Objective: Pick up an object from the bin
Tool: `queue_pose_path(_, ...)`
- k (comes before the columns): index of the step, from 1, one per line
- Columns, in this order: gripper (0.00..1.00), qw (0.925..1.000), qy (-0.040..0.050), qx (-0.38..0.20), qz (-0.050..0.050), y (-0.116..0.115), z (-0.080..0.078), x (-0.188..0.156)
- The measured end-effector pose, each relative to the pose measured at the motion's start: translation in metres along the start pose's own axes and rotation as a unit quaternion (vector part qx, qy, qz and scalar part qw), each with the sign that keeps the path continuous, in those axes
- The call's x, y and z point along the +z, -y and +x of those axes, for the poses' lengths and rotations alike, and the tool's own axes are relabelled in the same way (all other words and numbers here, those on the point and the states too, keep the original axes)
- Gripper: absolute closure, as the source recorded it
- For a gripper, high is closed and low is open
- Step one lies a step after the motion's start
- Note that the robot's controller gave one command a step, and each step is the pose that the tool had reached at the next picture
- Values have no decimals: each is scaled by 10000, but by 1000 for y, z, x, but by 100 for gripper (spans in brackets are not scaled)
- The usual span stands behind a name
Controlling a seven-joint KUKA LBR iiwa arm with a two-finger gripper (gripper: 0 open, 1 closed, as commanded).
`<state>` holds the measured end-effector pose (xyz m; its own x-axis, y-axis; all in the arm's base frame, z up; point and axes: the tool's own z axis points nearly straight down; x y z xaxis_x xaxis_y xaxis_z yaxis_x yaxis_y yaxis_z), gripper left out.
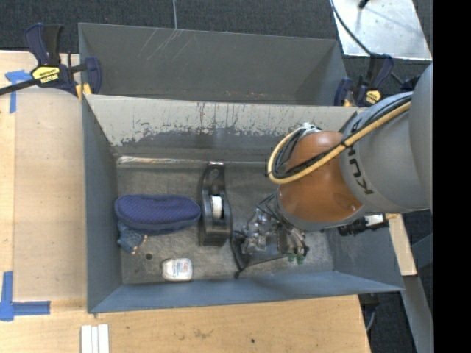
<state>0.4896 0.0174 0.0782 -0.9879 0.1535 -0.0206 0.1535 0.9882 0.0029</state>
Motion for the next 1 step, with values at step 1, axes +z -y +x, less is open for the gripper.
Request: queue_pose_path(1, 100, 9997, -47, 251, 4, -9, -9, -138)
